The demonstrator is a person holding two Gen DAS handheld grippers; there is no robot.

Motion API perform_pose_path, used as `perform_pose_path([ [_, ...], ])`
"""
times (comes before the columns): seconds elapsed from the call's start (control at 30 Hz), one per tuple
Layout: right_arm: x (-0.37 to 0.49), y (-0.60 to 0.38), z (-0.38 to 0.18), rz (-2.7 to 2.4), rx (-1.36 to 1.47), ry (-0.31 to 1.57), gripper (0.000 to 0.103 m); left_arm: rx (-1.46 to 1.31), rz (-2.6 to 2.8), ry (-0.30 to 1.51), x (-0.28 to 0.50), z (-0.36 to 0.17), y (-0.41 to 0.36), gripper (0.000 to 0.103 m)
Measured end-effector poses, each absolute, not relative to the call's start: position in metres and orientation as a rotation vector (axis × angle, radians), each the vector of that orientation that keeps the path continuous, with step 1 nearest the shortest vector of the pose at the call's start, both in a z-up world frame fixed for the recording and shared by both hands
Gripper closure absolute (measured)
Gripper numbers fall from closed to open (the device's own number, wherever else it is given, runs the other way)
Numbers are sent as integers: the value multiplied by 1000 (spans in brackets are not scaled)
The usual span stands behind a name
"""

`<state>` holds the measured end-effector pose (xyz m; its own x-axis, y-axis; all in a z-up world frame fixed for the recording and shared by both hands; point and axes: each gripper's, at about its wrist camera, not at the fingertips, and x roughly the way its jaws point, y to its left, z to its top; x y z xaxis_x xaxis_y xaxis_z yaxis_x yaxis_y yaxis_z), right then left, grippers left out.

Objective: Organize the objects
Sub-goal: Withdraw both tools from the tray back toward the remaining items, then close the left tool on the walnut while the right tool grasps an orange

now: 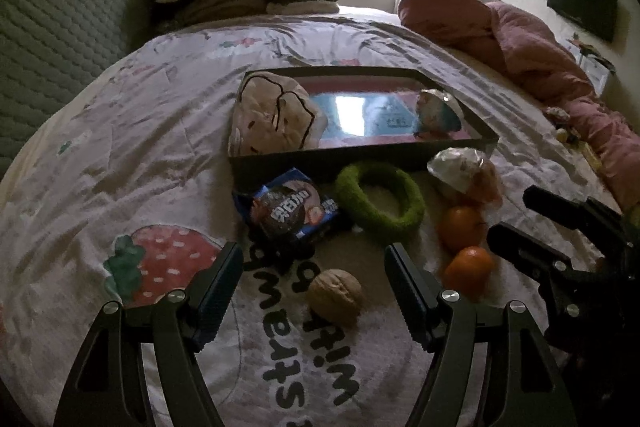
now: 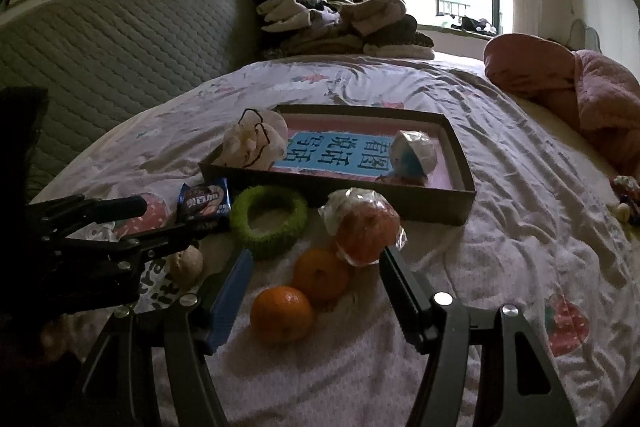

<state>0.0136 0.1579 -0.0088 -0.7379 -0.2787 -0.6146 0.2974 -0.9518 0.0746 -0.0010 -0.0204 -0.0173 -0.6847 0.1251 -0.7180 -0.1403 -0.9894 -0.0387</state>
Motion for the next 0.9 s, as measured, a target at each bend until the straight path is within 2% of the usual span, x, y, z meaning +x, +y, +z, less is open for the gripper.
perform_pose_path([
  [0.33,16,161,-14,-2656,965,31,38,-1223,2725,93,5,-29,-8,29],
  [0.9,20,158,-25,-2623,990,19,38,-1269,2708,97,7,-36,-14,29],
])
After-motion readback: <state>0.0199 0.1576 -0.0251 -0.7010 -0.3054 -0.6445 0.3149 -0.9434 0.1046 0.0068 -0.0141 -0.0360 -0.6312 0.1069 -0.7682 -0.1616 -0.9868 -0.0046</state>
